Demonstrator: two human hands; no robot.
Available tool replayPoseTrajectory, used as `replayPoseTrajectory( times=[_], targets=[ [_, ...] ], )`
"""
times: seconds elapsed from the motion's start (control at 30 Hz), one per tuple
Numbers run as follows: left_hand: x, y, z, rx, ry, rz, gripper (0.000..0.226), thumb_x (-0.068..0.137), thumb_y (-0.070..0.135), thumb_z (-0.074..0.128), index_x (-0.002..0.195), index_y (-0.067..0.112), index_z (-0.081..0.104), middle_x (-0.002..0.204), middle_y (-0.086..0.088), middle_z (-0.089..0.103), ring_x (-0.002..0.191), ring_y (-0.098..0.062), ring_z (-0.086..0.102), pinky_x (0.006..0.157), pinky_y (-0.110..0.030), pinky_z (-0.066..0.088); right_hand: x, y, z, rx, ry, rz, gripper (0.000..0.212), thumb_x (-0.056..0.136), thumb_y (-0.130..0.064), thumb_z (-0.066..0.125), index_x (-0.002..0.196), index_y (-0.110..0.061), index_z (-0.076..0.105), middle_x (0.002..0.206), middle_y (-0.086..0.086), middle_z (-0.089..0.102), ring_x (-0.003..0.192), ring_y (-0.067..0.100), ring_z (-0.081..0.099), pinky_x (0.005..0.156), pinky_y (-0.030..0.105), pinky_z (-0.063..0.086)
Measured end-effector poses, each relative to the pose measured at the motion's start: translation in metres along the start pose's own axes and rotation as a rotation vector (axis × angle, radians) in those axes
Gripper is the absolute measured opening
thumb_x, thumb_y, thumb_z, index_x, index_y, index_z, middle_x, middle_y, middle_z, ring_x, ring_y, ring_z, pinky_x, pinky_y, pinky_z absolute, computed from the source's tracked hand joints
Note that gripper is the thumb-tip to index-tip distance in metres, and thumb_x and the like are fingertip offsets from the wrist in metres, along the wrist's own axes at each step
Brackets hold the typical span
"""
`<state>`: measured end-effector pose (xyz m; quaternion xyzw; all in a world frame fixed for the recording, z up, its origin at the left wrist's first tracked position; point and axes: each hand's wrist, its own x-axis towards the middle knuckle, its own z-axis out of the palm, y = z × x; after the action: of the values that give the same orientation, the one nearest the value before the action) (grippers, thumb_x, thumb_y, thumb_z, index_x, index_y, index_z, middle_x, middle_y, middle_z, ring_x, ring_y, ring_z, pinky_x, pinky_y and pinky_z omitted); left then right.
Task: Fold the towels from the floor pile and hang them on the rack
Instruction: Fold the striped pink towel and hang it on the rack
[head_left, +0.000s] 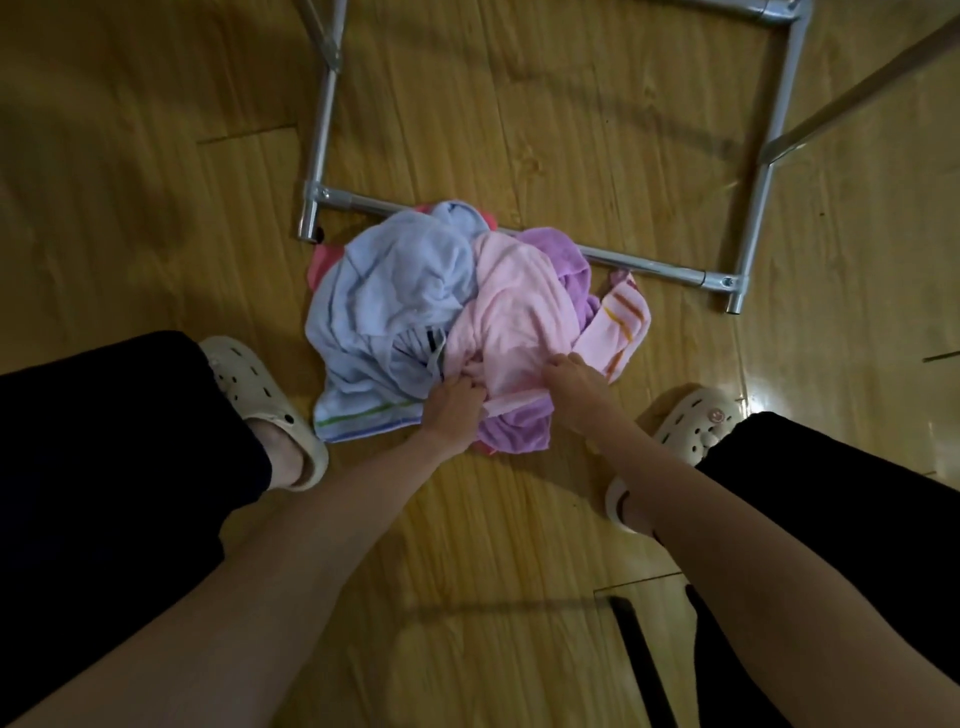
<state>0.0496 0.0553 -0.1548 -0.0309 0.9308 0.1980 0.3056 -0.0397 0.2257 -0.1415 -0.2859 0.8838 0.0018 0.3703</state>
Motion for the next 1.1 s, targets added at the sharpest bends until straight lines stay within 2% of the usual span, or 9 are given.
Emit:
replayPoseTrajectory(
  times=[0.2, 0.33, 0.5, 0.6, 0.7, 0.83, 0.93, 1.0, 1.1],
  targets=[
    [-0.021, -0.001, -0.050, -0.394, 0.478, -0.013, 0.029, 0.092, 0.025, 0.038, 0.075, 0.007, 0.053, 0.064, -0.015, 0.058, 0.060, -0.034, 0.056, 0.052, -0.041, 0.040, -0.023, 0.005, -0.011, 0.221, 0.091, 0.104, 0.017, 0.083, -0.013, 0.060, 0.090, 0.002, 0.061, 0.093, 0.022, 0.060, 0.098, 0.036, 0.052, 0.068, 0.038, 0.041],
    [-0.043, -0.001, -0.093, -0.519, 0.741, -0.177, 0.021, 0.095, 0.016, 0.047, 0.079, 0.005, 0.055, 0.073, -0.015, 0.060, 0.067, -0.024, 0.052, 0.059, -0.030, 0.029, -0.046, 0.001, -0.046, 0.173, 0.130, 0.069, 0.022, 0.086, -0.015, 0.060, 0.104, -0.003, 0.059, 0.102, 0.017, 0.063, 0.103, 0.035, 0.051, 0.072, 0.038, 0.041],
    [-0.072, 0.000, -0.139, -0.778, 1.033, -0.522, 0.018, 0.094, 0.013, 0.047, 0.084, 0.001, 0.058, 0.081, -0.019, 0.063, 0.073, -0.029, 0.054, 0.063, -0.031, 0.035, -0.082, -0.001, -0.089, 0.118, 0.114, 0.118, 0.019, 0.087, -0.020, 0.060, 0.102, -0.009, 0.064, 0.101, 0.012, 0.066, 0.103, 0.030, 0.054, 0.074, 0.032, 0.041],
    [-0.097, 0.008, -0.168, -0.870, 1.150, -0.574, 0.018, 0.093, 0.012, 0.049, 0.089, -0.002, 0.061, 0.086, -0.019, 0.066, 0.075, -0.027, 0.055, 0.064, -0.025, 0.031, -0.111, -0.004, -0.101, 0.037, 0.082, 0.165, 0.018, 0.092, -0.023, 0.054, 0.100, -0.013, 0.067, 0.104, 0.007, 0.067, 0.117, 0.028, 0.047, 0.094, 0.034, 0.038],
    [-0.119, 0.016, -0.190, -0.919, 1.118, -0.531, 0.018, 0.093, 0.012, 0.050, 0.087, -0.002, 0.061, 0.085, -0.019, 0.064, 0.076, -0.026, 0.054, 0.064, -0.025, 0.031, -0.146, -0.018, -0.117, 0.033, 0.136, 0.134, 0.020, 0.094, -0.029, 0.050, 0.097, -0.018, 0.067, 0.100, 0.005, 0.067, 0.114, 0.027, 0.047, 0.097, 0.036, 0.033],
    [-0.141, 0.027, -0.213, -0.858, 0.887, -0.325, 0.017, 0.090, 0.011, 0.050, 0.080, 0.003, 0.060, 0.076, -0.012, 0.060, 0.075, -0.029, 0.056, 0.065, -0.030, 0.036, -0.200, -0.051, -0.151, 0.441, 0.366, 0.013, 0.023, 0.099, -0.022, 0.044, 0.093, -0.004, 0.058, 0.084, 0.013, 0.065, 0.079, 0.030, 0.060, 0.069, 0.039, 0.044],
    [-0.156, 0.046, -0.234, -0.771, 0.792, -0.178, 0.020, 0.090, 0.015, 0.050, 0.082, 0.002, 0.063, 0.077, -0.014, 0.063, 0.073, -0.024, 0.056, 0.065, -0.035, 0.041, -0.243, -0.078, -0.189, 0.748, 0.517, -0.069, 0.028, 0.100, -0.021, 0.044, 0.082, -0.004, 0.056, 0.064, -0.004, 0.050, 0.058, 0.004, 0.045, 0.058, 0.026, 0.036],
    [-0.163, 0.056, -0.251, -0.684, 0.755, -0.116, 0.023, 0.089, 0.020, 0.049, 0.088, 0.005, 0.067, 0.084, -0.015, 0.068, 0.078, -0.026, 0.060, 0.068, -0.035, 0.044, -0.268, -0.093, -0.216, 0.862, 0.583, -0.090, 0.034, 0.100, -0.021, 0.046, 0.080, 0.005, 0.056, 0.060, -0.006, 0.041, 0.055, 0.001, 0.037, 0.054, 0.019, 0.032],
    [-0.176, 0.071, -0.276, -0.600, 0.681, 0.001, 0.018, 0.091, 0.012, 0.052, 0.097, 0.008, 0.069, 0.095, -0.009, 0.071, 0.089, -0.024, 0.065, 0.076, -0.033, 0.049, -0.300, -0.112, -0.253, 0.995, 0.649, -0.113, 0.043, 0.099, -0.026, 0.049, 0.079, 0.011, 0.052, 0.065, 0.006, 0.042, 0.063, 0.011, 0.041, 0.055, 0.027, 0.035]
  ],
)
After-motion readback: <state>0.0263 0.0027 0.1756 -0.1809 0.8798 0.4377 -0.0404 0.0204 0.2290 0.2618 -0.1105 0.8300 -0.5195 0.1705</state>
